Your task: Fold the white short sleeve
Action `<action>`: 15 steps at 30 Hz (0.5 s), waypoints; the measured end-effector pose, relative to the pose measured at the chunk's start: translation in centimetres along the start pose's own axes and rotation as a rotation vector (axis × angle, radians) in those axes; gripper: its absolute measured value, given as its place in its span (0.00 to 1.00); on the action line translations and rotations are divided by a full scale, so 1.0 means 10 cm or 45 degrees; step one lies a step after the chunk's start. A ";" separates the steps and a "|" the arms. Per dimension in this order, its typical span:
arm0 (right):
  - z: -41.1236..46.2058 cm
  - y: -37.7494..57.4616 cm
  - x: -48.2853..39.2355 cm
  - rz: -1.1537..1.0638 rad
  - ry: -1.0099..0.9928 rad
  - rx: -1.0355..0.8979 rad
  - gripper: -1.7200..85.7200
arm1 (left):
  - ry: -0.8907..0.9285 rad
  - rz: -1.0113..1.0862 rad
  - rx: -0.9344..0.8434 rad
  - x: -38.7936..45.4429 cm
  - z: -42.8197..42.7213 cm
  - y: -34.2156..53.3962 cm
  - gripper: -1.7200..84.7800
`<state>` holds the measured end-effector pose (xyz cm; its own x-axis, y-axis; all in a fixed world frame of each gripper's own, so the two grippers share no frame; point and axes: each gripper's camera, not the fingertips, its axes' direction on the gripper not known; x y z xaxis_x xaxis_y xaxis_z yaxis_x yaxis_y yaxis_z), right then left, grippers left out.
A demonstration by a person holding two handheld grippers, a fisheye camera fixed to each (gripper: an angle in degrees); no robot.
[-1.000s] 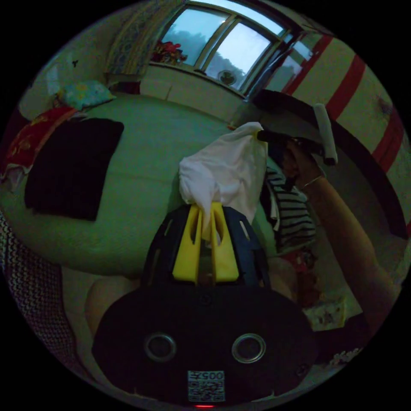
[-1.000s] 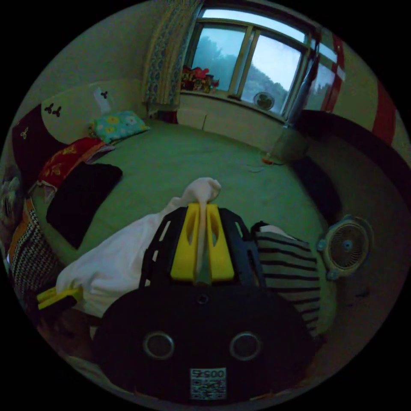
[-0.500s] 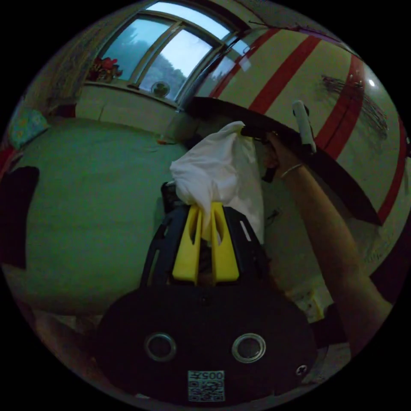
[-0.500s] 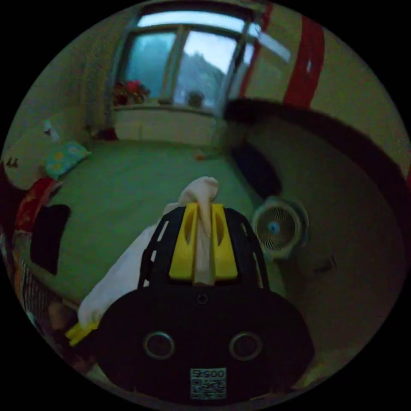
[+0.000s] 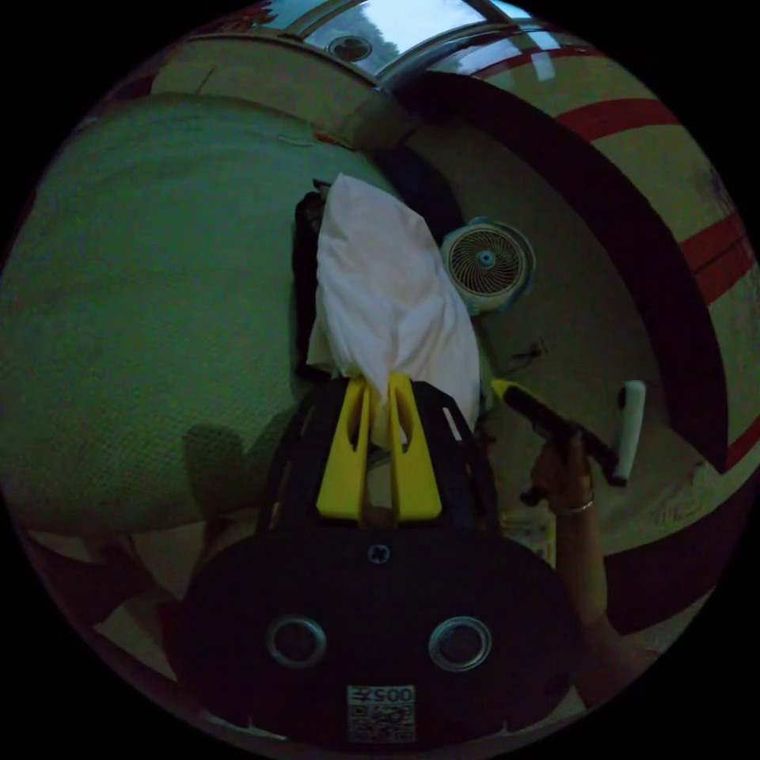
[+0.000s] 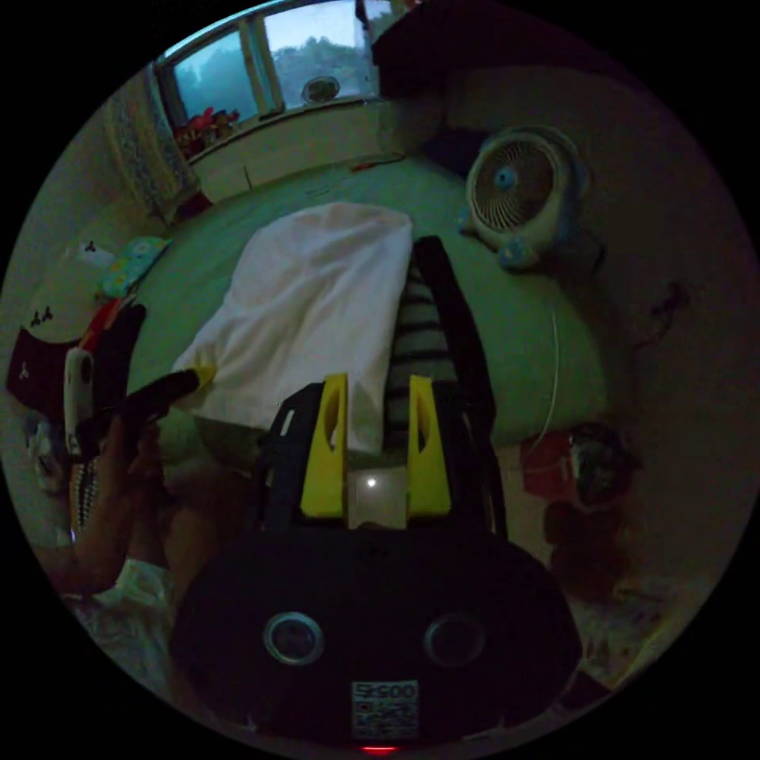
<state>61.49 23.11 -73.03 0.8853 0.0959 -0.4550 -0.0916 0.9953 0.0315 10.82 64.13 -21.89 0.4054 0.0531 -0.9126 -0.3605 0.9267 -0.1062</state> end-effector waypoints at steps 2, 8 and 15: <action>0.04 0.17 0.11 0.016 -0.009 -0.002 0.14 | -0.010 -0.004 -0.013 0.06 0.09 -0.05 0.08; 0.22 0.33 0.17 -0.012 0.073 -0.068 0.12 | -0.008 0.017 -0.013 0.19 0.22 -0.19 0.08; 0.07 0.45 0.10 -0.122 0.071 -0.029 0.01 | -0.059 0.066 -0.028 0.32 0.20 -0.32 0.08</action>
<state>62.23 27.69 -72.73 0.8640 -0.0012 -0.5035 -0.0187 0.9992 -0.0345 14.95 62.10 -23.73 0.4243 0.1184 -0.8978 -0.3998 0.9141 -0.0683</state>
